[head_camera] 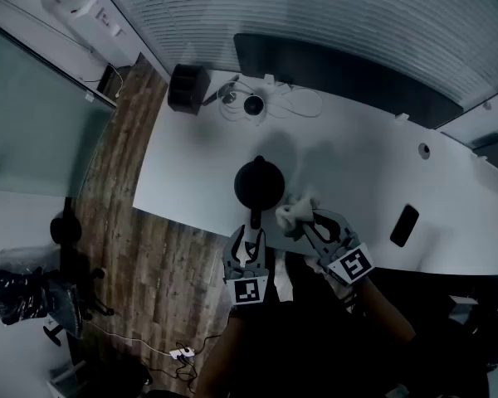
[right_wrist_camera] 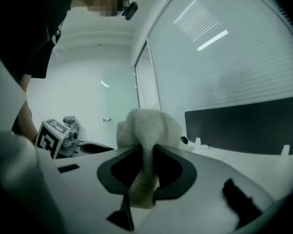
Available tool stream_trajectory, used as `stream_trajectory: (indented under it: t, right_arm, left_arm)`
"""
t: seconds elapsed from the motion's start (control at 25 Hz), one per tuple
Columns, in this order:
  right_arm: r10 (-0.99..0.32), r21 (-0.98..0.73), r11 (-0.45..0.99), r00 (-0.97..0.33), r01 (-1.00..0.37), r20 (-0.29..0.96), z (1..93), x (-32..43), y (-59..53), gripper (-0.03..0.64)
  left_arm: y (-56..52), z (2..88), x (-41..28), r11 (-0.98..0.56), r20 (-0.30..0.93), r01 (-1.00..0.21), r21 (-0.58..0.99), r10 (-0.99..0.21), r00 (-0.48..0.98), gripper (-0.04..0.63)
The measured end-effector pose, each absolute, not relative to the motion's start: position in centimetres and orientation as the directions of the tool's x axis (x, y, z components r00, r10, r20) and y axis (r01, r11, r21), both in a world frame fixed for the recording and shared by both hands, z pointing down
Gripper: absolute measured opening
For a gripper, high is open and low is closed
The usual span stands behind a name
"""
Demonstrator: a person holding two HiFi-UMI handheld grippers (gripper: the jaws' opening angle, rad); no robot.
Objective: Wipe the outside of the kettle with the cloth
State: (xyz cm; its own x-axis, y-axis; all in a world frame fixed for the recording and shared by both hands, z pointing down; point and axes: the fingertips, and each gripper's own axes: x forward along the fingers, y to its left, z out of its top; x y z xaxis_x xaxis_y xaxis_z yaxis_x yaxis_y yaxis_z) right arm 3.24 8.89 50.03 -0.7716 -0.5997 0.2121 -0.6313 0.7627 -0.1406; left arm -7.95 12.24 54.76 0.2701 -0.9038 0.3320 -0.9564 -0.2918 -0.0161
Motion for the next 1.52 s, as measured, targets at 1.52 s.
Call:
stream_trajectory:
  t: [1.52]
  right_arm:
    - [-0.440, 0.016, 0.877, -0.791, -0.480, 0.424, 56.1, 0.2, 7.3, 0.069]
  left_arm:
    - [10.2, 57.0, -7.6, -0.356, 0.406, -0.930, -0.087, -0.865, 0.293, 0.118]
